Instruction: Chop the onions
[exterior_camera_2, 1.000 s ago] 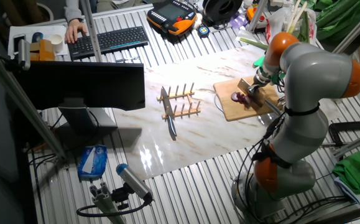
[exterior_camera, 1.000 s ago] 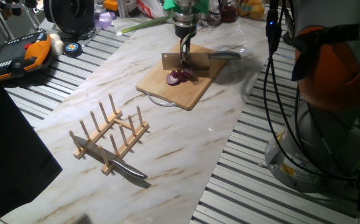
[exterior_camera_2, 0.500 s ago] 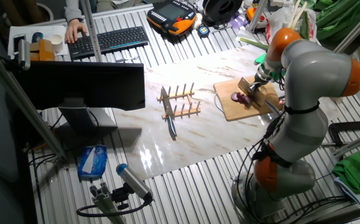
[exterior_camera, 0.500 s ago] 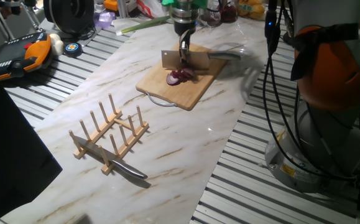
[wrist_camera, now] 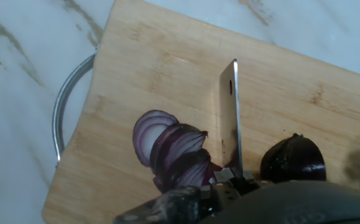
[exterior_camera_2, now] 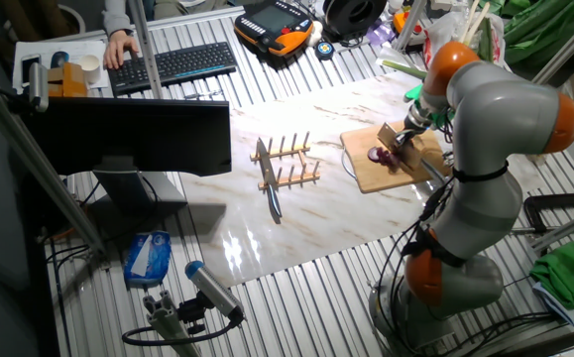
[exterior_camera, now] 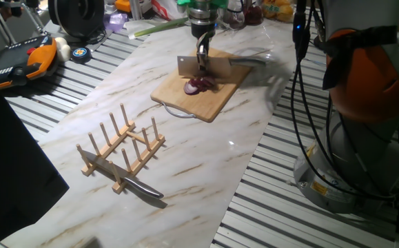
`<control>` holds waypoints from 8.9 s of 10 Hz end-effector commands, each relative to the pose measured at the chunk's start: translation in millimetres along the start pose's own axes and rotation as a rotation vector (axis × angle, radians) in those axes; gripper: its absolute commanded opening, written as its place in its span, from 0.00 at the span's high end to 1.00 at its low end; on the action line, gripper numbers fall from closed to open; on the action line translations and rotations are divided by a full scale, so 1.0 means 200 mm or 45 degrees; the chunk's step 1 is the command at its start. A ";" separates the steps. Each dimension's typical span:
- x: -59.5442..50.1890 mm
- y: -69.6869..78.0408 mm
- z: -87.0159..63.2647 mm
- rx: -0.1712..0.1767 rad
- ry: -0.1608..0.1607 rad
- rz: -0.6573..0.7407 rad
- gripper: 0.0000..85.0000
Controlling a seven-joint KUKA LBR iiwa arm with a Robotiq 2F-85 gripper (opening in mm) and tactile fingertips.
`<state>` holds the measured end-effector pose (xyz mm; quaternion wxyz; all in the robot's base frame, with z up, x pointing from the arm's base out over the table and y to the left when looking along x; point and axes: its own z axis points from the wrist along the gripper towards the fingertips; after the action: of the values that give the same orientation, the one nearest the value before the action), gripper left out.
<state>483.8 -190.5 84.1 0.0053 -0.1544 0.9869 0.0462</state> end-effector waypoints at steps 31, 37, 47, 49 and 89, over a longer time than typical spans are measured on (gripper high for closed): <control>0.01 -0.22 0.04 0.128 -0.003 -0.059 0.99; 0.03 -0.25 0.04 0.121 0.001 -0.054 0.99; 0.00 -0.22 0.06 0.111 0.011 -0.040 0.99; 0.00 -0.22 0.06 0.109 0.011 -0.040 0.99; -0.01 -0.17 0.09 0.109 0.139 0.059 0.99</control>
<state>493.2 -219.3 60.8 -0.0452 -0.1334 0.9900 -0.0035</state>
